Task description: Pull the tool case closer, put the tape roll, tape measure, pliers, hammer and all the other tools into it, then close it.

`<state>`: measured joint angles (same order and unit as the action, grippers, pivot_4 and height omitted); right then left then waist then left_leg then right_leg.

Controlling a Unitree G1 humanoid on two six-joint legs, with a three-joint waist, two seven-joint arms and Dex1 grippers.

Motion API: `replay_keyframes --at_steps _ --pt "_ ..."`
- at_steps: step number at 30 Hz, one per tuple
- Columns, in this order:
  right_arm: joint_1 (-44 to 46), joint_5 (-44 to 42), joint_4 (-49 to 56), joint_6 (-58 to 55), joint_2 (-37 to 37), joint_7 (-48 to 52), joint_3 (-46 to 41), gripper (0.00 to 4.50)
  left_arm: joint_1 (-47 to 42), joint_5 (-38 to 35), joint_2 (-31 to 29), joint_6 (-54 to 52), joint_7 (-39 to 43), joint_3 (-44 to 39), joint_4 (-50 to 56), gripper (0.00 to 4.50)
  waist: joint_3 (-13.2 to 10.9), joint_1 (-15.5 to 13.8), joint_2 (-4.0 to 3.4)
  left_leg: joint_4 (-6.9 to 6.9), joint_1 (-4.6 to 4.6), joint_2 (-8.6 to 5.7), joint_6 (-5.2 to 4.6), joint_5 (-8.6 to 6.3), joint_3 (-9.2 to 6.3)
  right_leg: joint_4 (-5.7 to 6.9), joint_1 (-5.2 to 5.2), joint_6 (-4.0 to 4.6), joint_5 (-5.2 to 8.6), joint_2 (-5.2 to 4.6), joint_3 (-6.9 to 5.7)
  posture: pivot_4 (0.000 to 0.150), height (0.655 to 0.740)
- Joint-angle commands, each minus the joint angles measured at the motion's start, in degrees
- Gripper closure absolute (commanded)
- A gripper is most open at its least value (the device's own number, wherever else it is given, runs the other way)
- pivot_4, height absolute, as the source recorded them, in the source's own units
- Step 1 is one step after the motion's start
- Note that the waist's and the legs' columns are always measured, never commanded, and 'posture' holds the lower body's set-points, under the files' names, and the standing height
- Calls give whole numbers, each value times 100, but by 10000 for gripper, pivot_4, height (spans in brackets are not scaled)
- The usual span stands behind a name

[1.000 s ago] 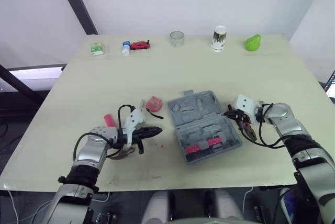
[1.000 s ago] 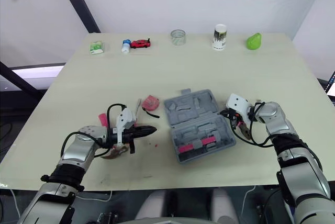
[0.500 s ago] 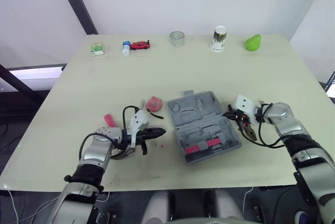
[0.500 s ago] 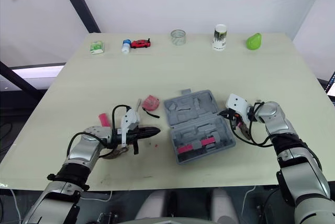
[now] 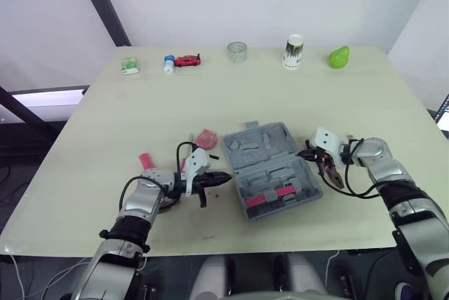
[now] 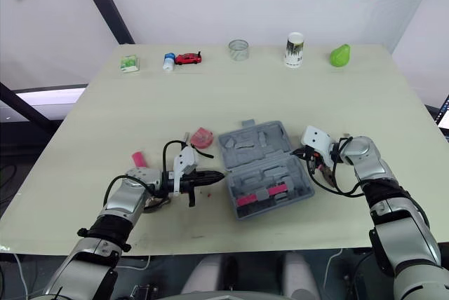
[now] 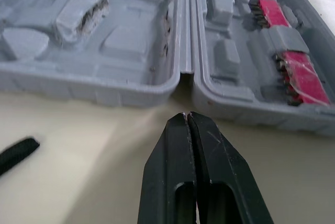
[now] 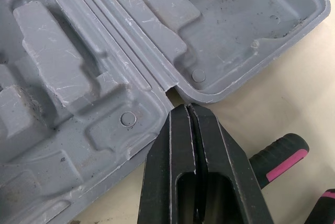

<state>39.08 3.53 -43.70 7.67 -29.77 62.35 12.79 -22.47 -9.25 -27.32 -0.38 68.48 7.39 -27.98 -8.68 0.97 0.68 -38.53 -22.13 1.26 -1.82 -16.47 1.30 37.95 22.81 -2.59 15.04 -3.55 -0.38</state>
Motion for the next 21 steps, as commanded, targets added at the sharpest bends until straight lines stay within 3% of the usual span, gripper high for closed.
replay_keyframes --at_steps 1,21 --pt "10 -25 216 23 53 24 -15 45000 -93 21 55 85 -8 35 -80 44065 0 2 0 0 0 0 0 0 1 0 0 0 0 0 1 1500 7400" --pt "-295 -228 916 -545 -47 530 -26 45000 -151 65 130 5 -10 56 -60 44065 0 -8 0 -1 -2 0 0 0 -1 0 0 0 0 1 0 1500 7400"
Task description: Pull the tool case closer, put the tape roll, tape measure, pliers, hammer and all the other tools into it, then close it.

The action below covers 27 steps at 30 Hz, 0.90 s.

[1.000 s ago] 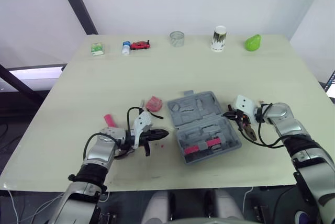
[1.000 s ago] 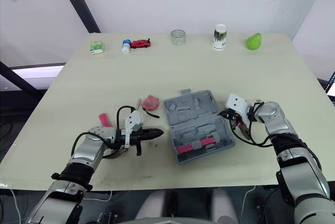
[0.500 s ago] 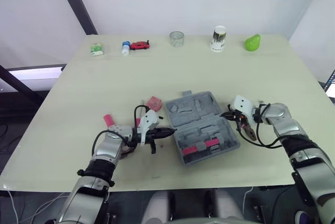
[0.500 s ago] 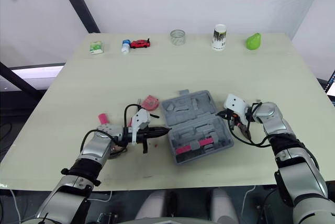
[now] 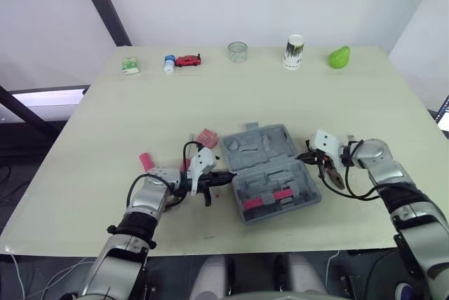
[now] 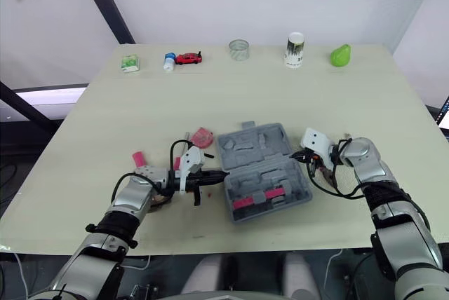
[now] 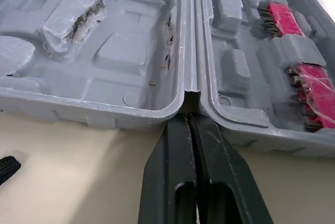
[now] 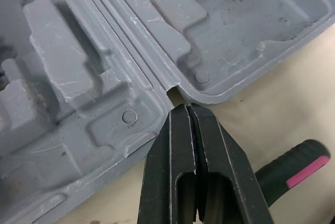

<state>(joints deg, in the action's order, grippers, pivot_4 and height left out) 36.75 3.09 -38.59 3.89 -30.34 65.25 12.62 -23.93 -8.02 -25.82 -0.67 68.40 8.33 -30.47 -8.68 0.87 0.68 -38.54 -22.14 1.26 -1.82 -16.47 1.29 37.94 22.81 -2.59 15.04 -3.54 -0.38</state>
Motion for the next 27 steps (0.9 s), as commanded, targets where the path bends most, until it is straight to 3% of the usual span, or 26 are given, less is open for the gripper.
replay_keyframes --at_steps 1,27 --pt "-108 -233 516 -280 4 298 -16 45000 -4 -60 -34 28 -3 -48 188 44065 0 2 0 0 0 0 0 0 0 0 0 0 0 0 0 1500 7400" --pt "-2261 -1054 4122 -2594 -442 120 -127 45000 674 -99 -680 -316 286 8 1234 44065 0 -24 0 -2 -1 -1 -2 -1 -7 2 -1 0 0 2 -4 1500 7400"
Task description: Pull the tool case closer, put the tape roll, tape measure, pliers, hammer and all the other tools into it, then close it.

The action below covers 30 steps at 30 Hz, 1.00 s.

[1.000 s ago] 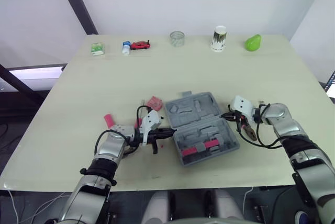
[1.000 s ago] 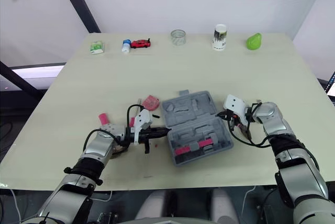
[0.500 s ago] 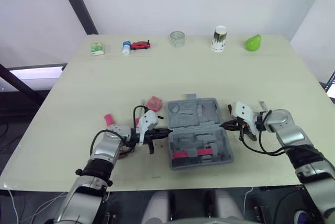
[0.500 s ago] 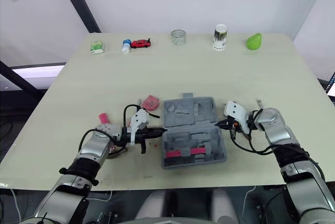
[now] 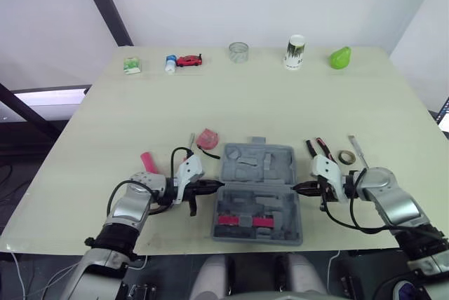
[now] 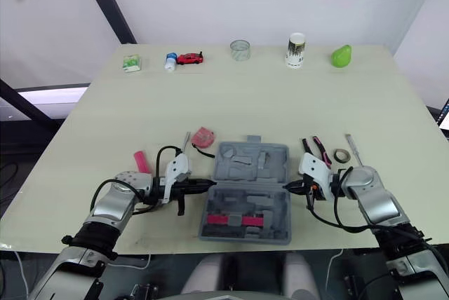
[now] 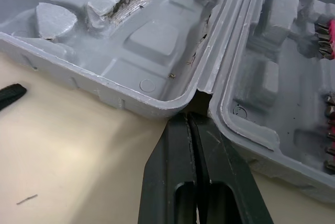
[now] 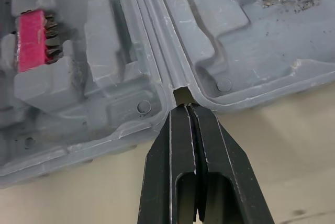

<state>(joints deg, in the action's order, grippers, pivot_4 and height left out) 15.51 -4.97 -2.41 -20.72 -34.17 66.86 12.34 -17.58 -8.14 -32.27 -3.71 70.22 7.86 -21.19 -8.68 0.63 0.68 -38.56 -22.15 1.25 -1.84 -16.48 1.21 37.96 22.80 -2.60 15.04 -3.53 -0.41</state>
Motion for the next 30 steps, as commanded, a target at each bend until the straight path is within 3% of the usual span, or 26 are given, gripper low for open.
replay_keyframes --at_steps 1,9,30 --pt "-179 -262 567 -165 -73 -63 -97 45000 51 -90 -48 -25 114 61 332 44065 0 -1 0 0 0 0 0 0 -1 0 0 0 0 0 0 1500 7400" --pt "-565 -458 1084 -457 -113 -303 -84 45000 419 -241 -370 -396 507 185 1033 44065 -1 2 1 0 0 1 0 0 -2 -1 0 0 1 3 0 1500 7400" --pt "-1438 -900 2230 -1117 -436 -498 -39 45000 1463 -466 -934 -896 458 184 2340 44065 -1 -7 2 0 0 2 -1 -1 -5 -2 -1 -1 2 3 1 1500 7400"
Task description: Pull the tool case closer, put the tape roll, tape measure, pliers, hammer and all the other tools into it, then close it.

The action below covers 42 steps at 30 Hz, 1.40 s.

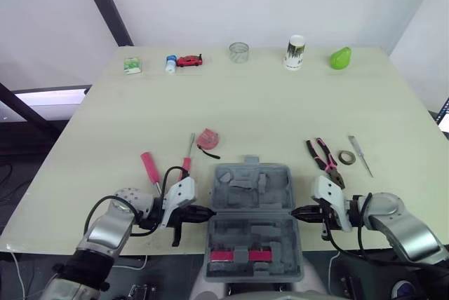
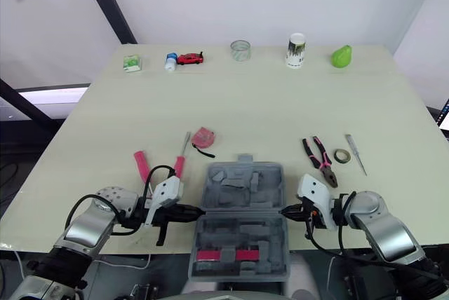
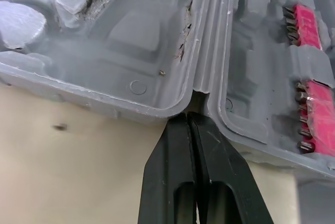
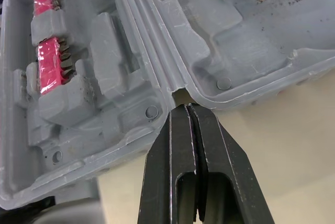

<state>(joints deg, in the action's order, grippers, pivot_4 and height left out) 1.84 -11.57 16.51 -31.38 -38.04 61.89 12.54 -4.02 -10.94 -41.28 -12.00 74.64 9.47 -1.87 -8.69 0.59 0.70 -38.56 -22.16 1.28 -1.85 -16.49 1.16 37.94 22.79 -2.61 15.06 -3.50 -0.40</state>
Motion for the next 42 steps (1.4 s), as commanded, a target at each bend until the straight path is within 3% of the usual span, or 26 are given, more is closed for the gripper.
replay_keyframes --at_steps 1,16,42 --pt "-120 -261 398 -73 -72 -17 -65 45000 170 -200 -57 -89 9 1 472 44065 0 -4 0 0 0 0 0 0 -1 0 0 0 0 0 -1 1500 7400" --pt "-37 -335 311 -62 -80 -191 -12 45000 293 -277 -167 -380 -242 -115 827 44065 -2 -2 3 0 1 0 0 0 -1 1 0 0 0 1 0 1500 7400" --pt "105 -244 -9 249 -30 -474 -8 45000 -102 -111 80 89 -378 25 128 44065 -1 -4 4 -1 1 -1 0 0 0 1 -1 0 0 3 0 1500 7400"
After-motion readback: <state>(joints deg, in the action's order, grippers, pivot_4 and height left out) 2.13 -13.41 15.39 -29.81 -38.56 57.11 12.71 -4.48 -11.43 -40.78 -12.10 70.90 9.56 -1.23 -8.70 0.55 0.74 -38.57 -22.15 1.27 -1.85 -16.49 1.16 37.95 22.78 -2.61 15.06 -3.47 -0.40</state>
